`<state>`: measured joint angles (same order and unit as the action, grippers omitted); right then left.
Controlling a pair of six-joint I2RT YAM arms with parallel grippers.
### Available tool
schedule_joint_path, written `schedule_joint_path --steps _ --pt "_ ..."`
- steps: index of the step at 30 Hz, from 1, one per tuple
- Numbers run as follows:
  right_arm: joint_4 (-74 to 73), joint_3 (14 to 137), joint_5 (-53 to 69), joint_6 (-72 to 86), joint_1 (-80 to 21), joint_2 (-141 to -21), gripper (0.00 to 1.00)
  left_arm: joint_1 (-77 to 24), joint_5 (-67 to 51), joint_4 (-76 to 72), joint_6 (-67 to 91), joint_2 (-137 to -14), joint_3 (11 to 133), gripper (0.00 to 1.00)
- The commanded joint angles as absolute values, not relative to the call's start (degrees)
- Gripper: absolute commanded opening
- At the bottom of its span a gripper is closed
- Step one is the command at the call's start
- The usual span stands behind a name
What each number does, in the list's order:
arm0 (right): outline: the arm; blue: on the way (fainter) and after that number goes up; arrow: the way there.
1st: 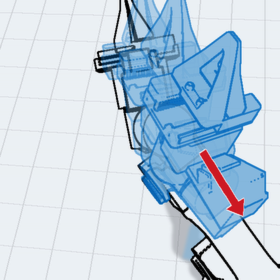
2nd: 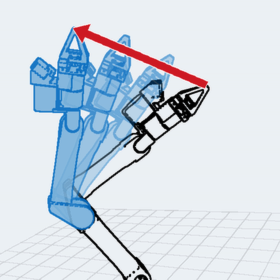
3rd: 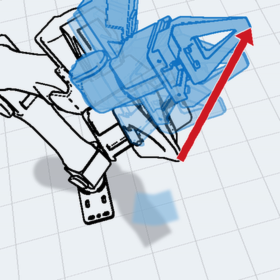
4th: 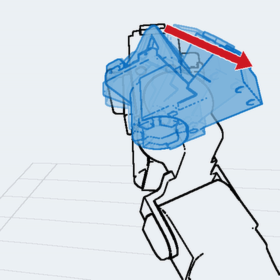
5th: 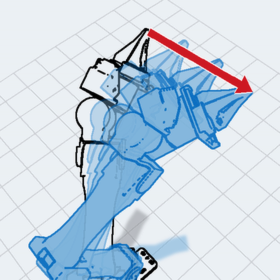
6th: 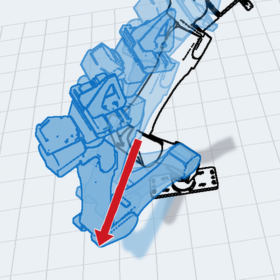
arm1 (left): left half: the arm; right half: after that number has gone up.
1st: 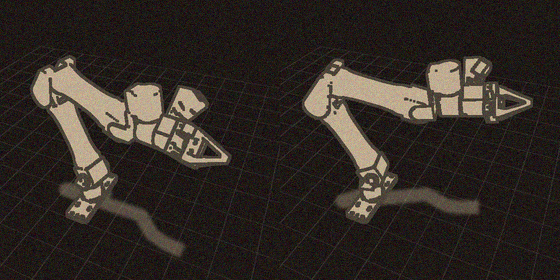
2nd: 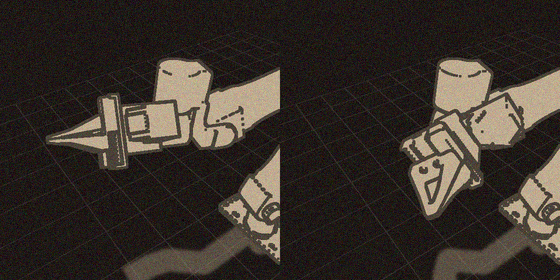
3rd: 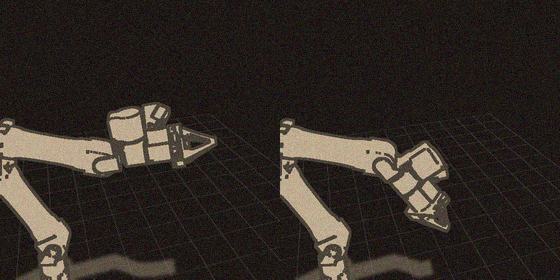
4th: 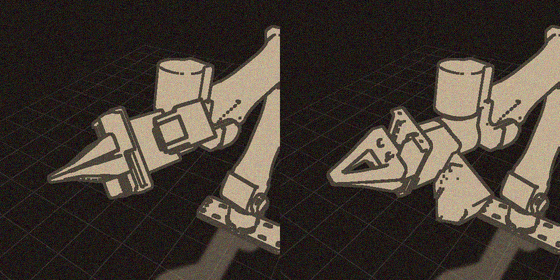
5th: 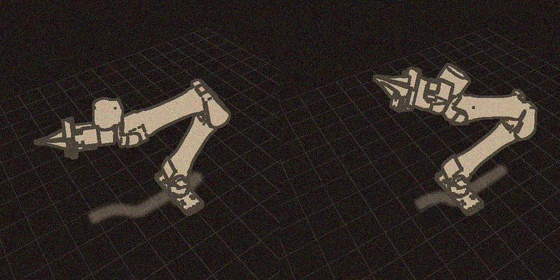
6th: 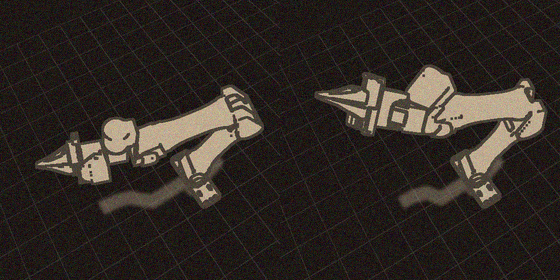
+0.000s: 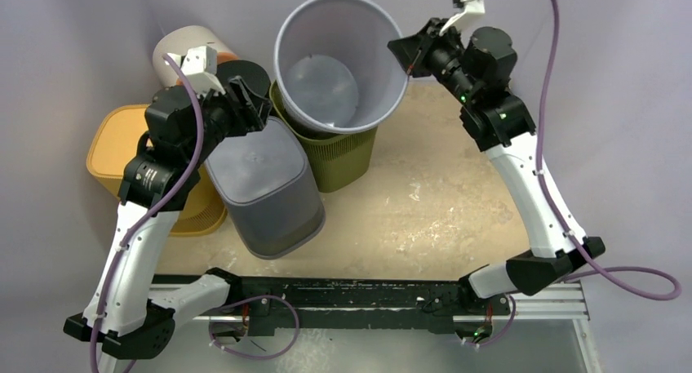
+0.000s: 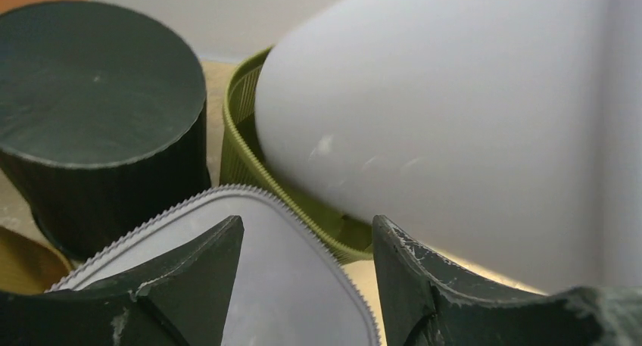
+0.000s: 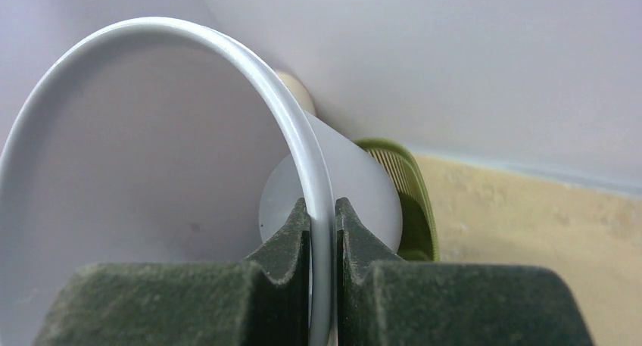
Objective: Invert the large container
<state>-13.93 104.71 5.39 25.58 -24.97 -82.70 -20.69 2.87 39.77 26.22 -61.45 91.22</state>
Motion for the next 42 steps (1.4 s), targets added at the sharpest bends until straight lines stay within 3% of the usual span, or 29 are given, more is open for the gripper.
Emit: schedule_joint_path --steps 1,6,10,17,22,31,42 --pt "0.59 111.31 5.52 28.0 -24.75 -77.74 0.0 -20.6 6.39 39.76 24.21 -59.11 87.12 0.61" --pt "-1.37 116.15 0.14 24.76 -24.79 -76.21 0.0 -20.58 7.99 41.08 23.5 -56.93 84.52 0.63" --pt "-4.67 116.05 -11.71 18.76 -24.79 -73.11 0.0 -20.58 8.26 41.61 23.13 -55.55 82.99 0.64" --pt "0.04 101.07 -37.94 7.03 -24.77 -63.66 0.0 -20.59 7.95 42.28 22.92 -53.79 81.64 0.66" --pt "1.61 92.73 -48.39 1.34 -24.77 -59.79 0.0 -20.61 7.38 42.38 23.31 -52.76 80.65 0.67" --pt "-2.82 77.79 -50.6 6.27 -24.79 -55.65 0.0 -20.61 6.08 42.32 24.08 -51.65 78.52 0.68" --pt "-13.67 63.48 -37.78 24.83 -19.95 -52.0 0.0 -20.68 6.28 43.64 23.55 -51.19 77.82 0.69"
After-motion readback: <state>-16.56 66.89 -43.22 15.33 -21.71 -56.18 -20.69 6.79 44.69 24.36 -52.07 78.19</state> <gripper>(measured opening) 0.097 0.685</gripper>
